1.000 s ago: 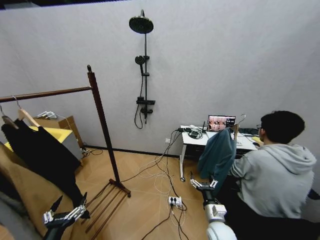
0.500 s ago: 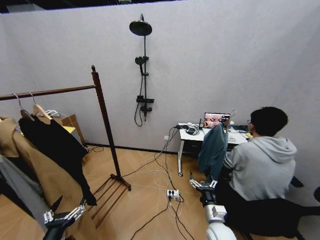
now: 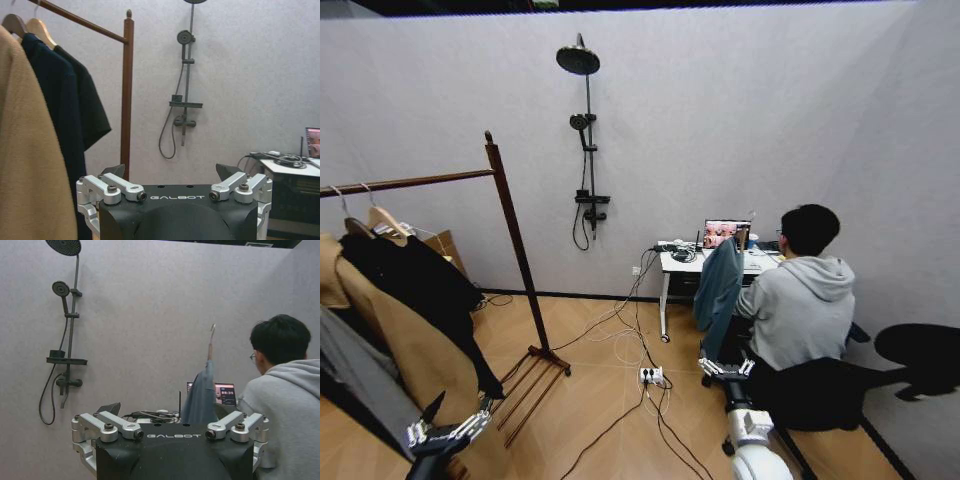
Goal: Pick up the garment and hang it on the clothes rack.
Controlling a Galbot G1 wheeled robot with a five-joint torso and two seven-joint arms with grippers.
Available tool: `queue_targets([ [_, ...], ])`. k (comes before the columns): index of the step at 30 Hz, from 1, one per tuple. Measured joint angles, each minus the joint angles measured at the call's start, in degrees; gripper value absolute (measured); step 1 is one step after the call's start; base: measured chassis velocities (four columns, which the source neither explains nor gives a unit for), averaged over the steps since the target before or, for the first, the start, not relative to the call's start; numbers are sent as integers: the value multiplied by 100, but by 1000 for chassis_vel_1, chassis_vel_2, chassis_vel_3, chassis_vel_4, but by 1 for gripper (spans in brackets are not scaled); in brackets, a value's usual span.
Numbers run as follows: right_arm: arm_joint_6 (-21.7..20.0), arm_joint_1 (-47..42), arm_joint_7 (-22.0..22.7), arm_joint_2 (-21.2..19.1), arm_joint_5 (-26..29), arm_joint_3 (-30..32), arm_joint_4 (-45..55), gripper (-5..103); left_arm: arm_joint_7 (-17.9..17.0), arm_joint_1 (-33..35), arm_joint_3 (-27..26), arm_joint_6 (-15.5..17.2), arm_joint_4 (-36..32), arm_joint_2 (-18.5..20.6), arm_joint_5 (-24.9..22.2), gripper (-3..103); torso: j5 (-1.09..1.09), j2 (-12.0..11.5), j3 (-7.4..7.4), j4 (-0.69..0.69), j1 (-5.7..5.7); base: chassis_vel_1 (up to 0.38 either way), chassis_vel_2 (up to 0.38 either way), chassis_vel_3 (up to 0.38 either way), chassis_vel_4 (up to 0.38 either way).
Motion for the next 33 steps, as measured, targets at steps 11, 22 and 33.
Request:
queue_targets([
  [11, 53, -46, -1, -20, 19, 23, 29, 100, 4, 0, 0, 0, 0, 0, 0, 100, 0, 1, -1, -1, -2, 5, -174, -175, 4],
  [22, 97, -56, -1, -32, 22, 5, 9, 100, 3, 0, 0, 0, 0, 0, 0, 100, 2, 0, 0, -1, -1, 78, -67, -64, 75],
  [33, 80, 8, -5, -28, 27, -43, -9, 100, 1, 0, 0, 0, 0, 0, 0, 100, 2, 1, 0, 0, -1, 98, -70, -67, 96],
])
